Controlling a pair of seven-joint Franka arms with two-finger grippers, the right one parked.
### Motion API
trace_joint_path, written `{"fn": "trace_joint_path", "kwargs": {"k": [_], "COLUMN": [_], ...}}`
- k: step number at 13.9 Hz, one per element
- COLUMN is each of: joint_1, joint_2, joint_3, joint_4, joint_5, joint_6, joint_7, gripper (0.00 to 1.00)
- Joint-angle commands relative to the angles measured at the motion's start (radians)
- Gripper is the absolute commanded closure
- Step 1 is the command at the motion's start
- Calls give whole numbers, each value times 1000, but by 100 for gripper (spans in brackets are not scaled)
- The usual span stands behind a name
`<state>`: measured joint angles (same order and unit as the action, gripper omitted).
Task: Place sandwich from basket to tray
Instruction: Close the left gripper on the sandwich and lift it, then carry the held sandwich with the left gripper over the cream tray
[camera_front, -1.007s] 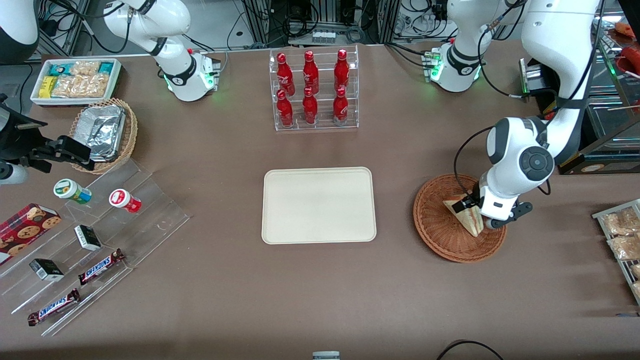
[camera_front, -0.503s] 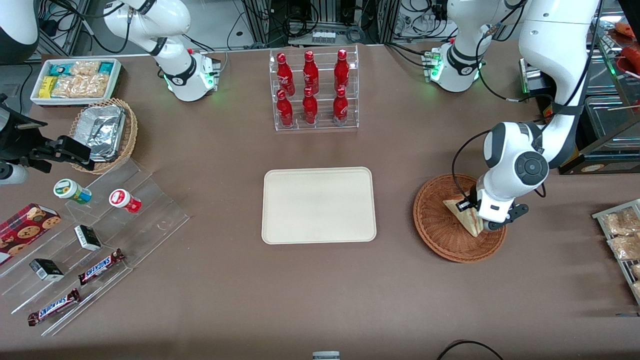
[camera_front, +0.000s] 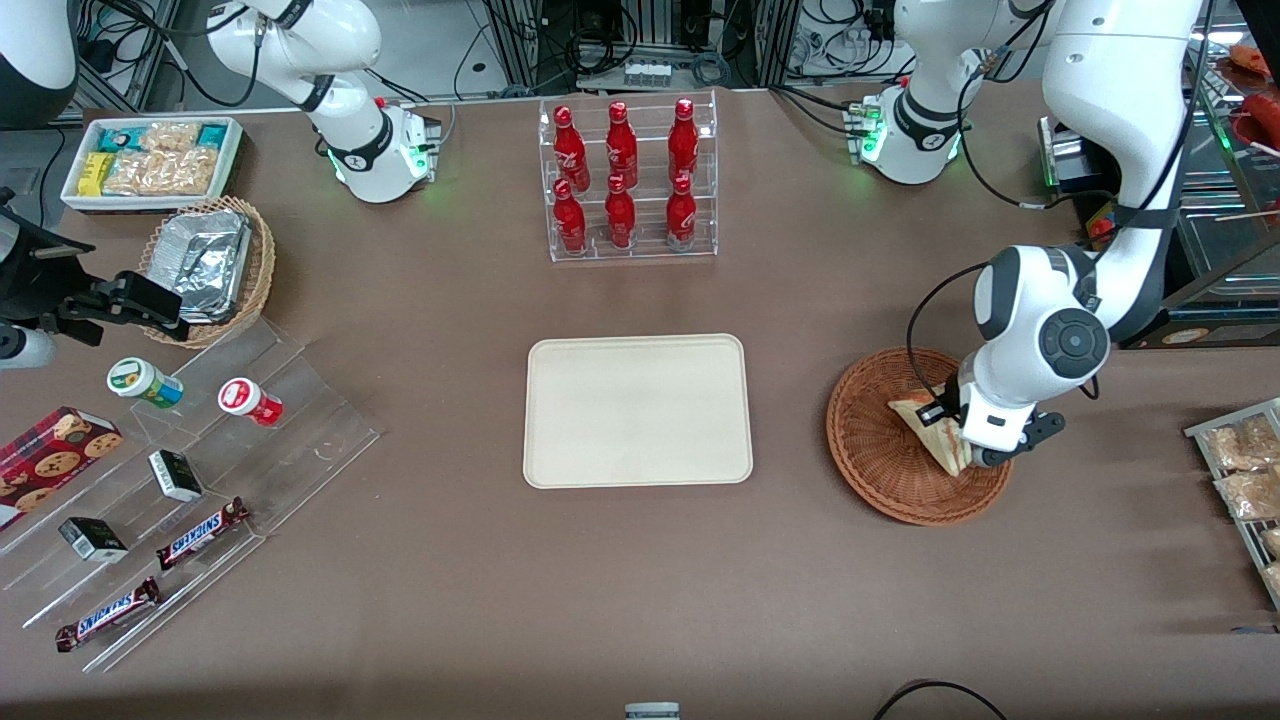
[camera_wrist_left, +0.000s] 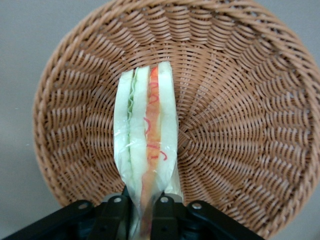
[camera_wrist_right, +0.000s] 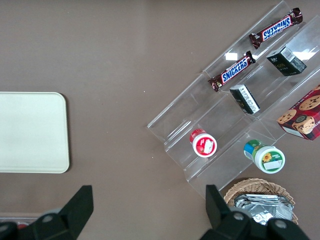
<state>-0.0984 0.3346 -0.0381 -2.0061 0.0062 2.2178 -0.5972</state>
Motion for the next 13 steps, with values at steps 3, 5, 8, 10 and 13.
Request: {"fn": "trace_joint_path", "kwargs": {"k": [3,5,8,10,13], "joint_1": [-23,-33,-33,-33,-33], "joint_2": [-9,-12,-12,-19,-28], "joint_3": [0,-2,-55,-106,-176], "joint_4": [141,168,223,231,234], "joint_5": [14,14,15,17,15], "joint_6": [-196,-227,-296,-306,-305], "joint_7": [20,19,20,25,94], "gripper": [100,100,100,100,100]}}
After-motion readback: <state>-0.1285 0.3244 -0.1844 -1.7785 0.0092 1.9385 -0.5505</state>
